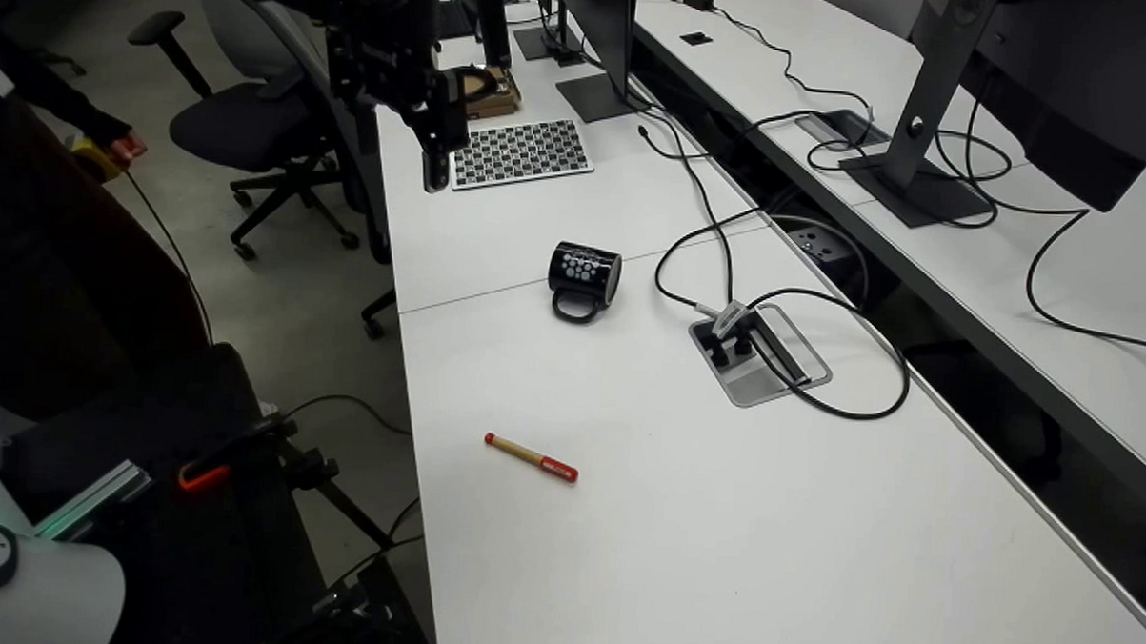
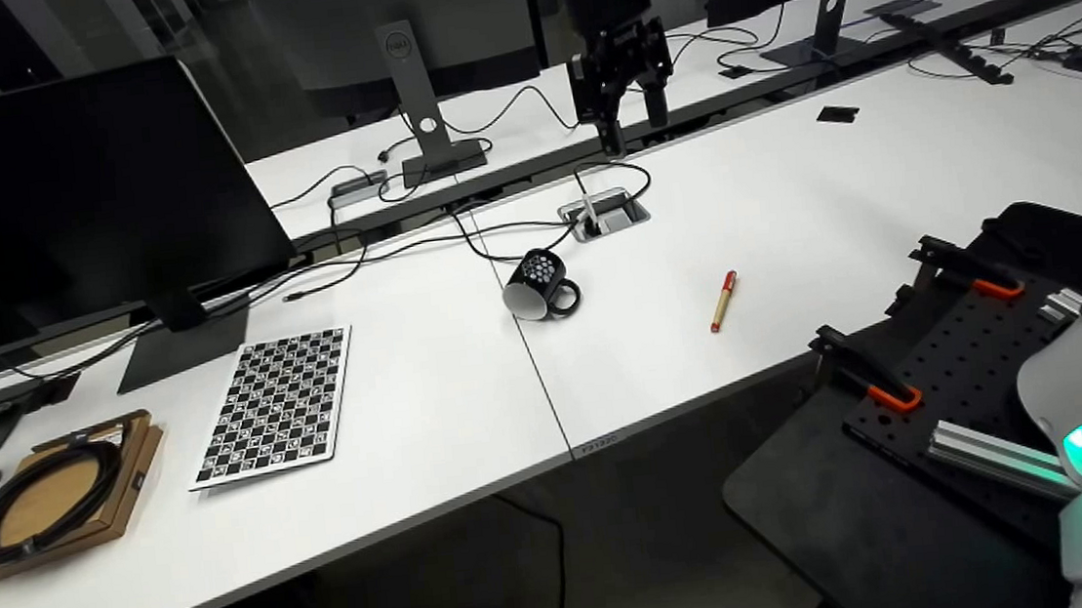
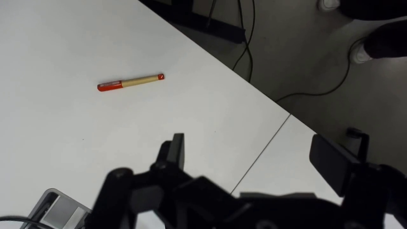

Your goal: Pick the cup and put it upright

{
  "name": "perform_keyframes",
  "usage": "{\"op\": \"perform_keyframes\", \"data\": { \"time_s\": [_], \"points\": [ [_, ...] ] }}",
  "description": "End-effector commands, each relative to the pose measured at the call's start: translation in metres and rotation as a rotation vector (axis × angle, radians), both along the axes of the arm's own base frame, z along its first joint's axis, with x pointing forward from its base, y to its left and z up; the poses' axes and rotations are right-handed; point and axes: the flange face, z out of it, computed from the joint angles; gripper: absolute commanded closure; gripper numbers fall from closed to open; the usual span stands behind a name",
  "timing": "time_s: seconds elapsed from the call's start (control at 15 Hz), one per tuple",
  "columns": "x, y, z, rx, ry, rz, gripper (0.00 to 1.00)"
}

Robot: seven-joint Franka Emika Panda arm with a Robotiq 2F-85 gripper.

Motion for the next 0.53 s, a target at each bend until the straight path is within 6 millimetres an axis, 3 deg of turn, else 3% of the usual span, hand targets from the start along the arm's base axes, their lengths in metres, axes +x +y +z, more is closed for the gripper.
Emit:
{"op": "perform_keyframes", "data": {
  "time_s": [0.0,0.2,0.47],
  "points": [
    [0.001,0.0,0.001,0.0,-0.001,0.0,0.0],
    [0.003,-0.001,-0.003,-0.009,-0.086,0.039,0.0],
    [0.015,0.005,-0.037,0.015,-0.122,0.104,0.0]
  ]
}}
